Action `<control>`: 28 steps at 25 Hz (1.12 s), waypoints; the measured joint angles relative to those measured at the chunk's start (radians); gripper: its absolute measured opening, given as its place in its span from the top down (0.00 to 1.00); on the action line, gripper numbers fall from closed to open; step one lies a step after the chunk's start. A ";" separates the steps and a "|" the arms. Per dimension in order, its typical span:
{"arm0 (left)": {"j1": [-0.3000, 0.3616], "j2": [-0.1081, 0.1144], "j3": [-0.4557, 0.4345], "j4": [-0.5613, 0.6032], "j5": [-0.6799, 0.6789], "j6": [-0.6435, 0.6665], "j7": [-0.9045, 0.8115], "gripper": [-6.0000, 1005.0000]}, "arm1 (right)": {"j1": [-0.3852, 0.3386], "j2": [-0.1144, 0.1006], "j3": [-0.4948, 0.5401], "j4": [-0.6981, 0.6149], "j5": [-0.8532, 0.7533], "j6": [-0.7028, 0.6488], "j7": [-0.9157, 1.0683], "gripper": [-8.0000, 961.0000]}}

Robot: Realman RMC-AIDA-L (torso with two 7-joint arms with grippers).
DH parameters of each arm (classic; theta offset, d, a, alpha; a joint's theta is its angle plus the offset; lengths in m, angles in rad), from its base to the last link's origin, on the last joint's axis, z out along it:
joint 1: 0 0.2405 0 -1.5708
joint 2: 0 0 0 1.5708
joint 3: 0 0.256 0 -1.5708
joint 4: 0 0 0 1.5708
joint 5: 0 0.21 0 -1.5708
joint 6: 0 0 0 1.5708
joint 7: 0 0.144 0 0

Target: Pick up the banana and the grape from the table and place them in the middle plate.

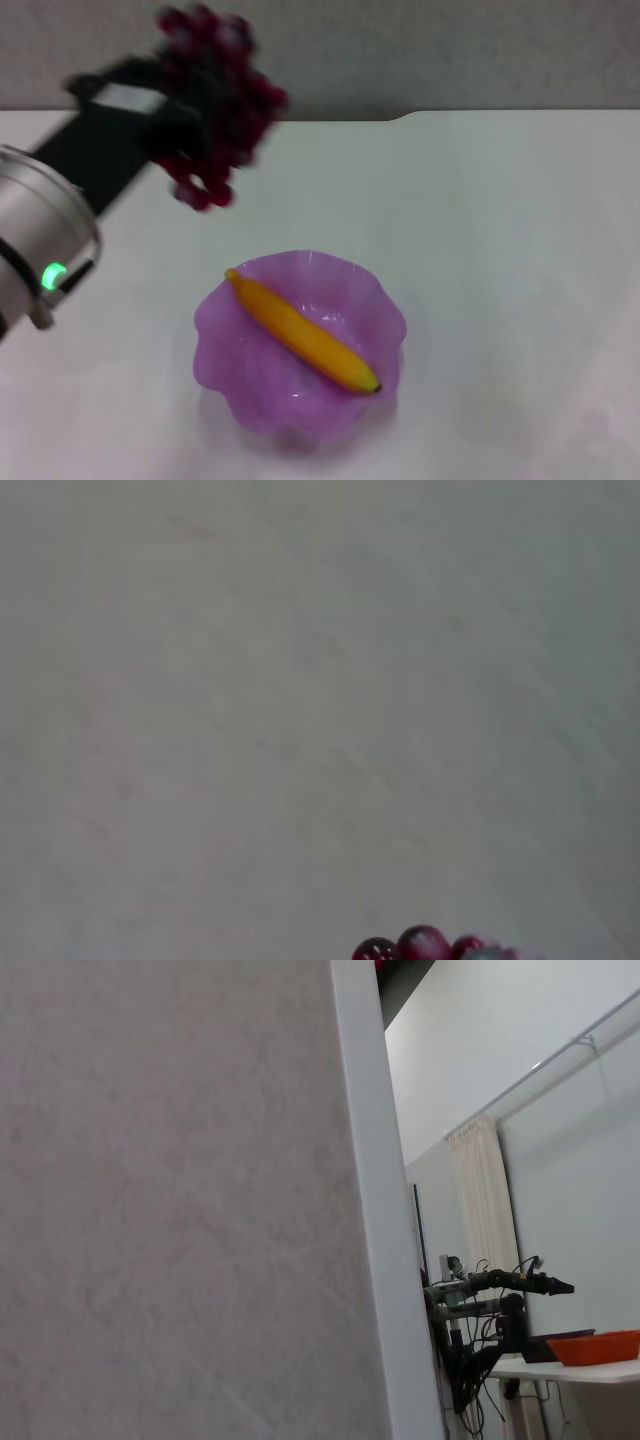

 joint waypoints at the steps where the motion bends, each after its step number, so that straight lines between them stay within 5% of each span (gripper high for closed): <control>1: 0.000 -0.002 0.003 -0.026 -0.003 -0.060 0.019 0.72 | 0.002 0.000 0.000 0.004 0.001 0.000 0.000 0.99; 6: -0.032 -0.011 -0.012 -0.140 -0.010 -0.399 0.052 0.73 | 0.008 0.000 -0.003 0.008 0.001 0.002 0.000 0.99; 15: -0.240 -0.016 -0.074 -0.042 0.048 -0.747 -0.033 0.73 | 0.024 0.000 -0.011 0.008 -0.005 0.003 0.001 0.99; 20: -0.374 -0.016 -0.065 0.129 0.087 -0.836 -0.074 0.73 | 0.031 0.000 -0.019 0.008 -0.006 0.001 0.002 0.99; 28: -0.430 -0.016 -0.044 0.237 0.088 -0.827 -0.078 0.73 | 0.037 0.000 -0.025 0.007 -0.006 0.000 0.002 0.99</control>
